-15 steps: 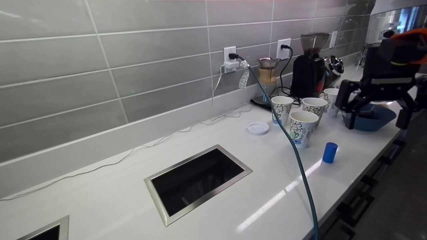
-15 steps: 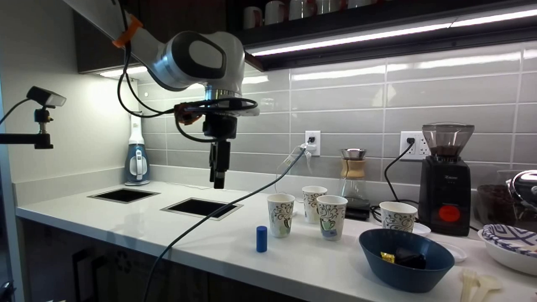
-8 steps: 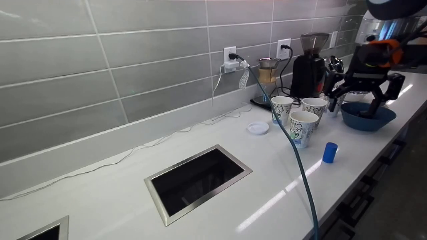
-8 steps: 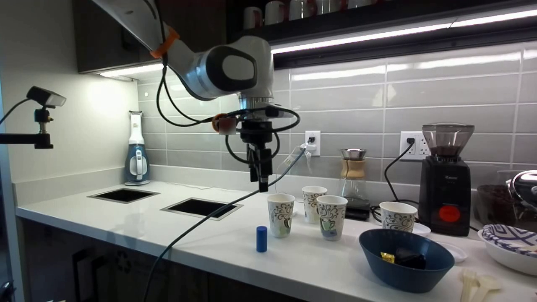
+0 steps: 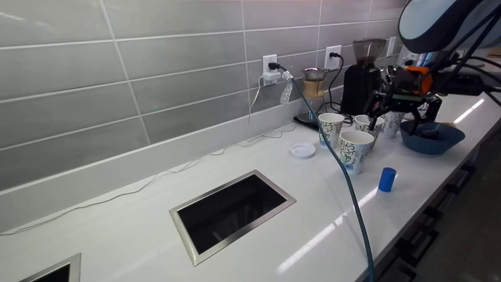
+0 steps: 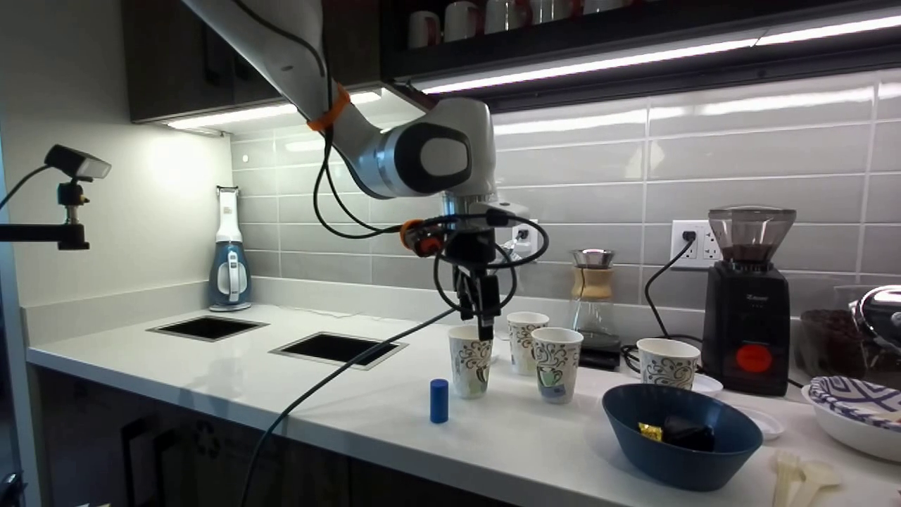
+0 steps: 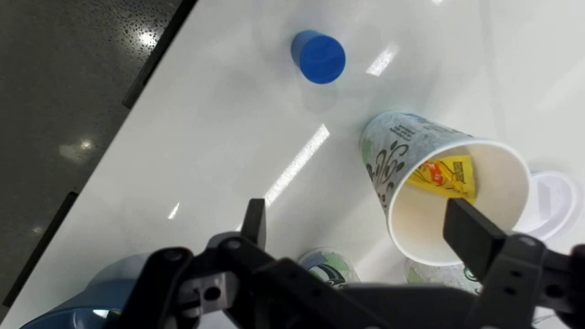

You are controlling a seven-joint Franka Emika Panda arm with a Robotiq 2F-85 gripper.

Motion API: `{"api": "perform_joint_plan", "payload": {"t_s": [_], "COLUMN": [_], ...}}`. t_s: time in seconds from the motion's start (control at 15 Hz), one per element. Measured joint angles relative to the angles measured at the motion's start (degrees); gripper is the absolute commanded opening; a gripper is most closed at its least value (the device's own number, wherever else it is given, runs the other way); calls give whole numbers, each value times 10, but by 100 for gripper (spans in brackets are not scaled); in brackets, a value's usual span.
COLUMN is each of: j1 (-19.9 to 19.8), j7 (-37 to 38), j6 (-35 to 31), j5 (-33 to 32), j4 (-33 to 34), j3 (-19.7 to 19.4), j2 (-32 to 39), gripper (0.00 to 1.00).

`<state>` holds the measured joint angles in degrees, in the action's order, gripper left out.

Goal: Pick up the coffee cup on the left and put it on top of the blue block.

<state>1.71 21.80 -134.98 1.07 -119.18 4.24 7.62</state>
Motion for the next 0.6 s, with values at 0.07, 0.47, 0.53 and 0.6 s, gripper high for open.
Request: {"api": "perform_joint_plan", "payload": {"t_s": [0.07,0.47,0.53,0.6], "j1": [1,16,17,18], "j7": [0,0,0,0], "j6": [-4,-11,-11,-11], "j5": [1,3,3,3], "j4": [7,34,37,40], "j3": [0,0,0,0], "j2": [11,52,56,59], "gripper": [90,49,46,37]}}
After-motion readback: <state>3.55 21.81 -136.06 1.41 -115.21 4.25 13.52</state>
